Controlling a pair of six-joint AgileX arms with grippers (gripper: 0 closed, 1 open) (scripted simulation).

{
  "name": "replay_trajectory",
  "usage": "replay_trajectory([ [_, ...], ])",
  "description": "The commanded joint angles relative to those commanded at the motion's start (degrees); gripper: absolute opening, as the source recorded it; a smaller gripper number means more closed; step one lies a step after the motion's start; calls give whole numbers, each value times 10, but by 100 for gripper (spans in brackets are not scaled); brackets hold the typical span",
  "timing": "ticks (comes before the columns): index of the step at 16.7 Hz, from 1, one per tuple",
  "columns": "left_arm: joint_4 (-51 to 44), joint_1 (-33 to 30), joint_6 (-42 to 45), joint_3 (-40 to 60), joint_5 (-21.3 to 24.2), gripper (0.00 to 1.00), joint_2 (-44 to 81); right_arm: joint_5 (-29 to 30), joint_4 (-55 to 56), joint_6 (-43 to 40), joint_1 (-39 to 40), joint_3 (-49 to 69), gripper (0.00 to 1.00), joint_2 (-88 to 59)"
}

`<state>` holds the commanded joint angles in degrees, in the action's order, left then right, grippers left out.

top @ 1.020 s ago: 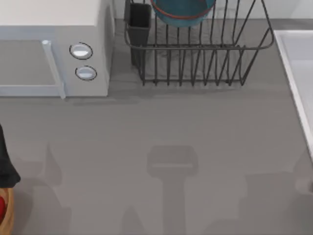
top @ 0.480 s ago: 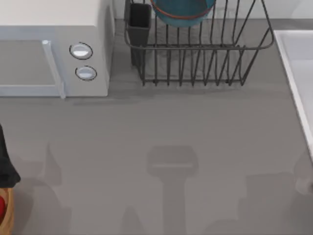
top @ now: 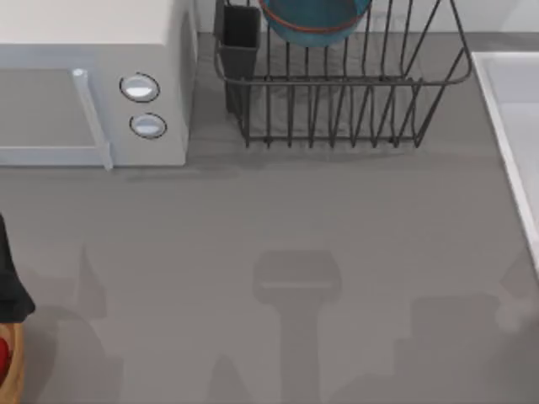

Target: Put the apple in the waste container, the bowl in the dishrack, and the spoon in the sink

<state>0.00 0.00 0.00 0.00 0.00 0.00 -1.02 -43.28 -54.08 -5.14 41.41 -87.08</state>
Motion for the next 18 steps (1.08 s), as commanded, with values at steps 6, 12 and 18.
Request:
replay_trajectory([
  [6, 0, 0, 0, 0, 0, 100, 0, 0, -180, -3, -2, 99, 0, 61],
  [12, 0, 0, 0, 0, 0, 100, 0, 0, -219, -3, -3, 131, 0, 85],
  [18, 0, 0, 0, 0, 0, 100, 0, 0, -243, -8, -4, 190, 0, 29],
])
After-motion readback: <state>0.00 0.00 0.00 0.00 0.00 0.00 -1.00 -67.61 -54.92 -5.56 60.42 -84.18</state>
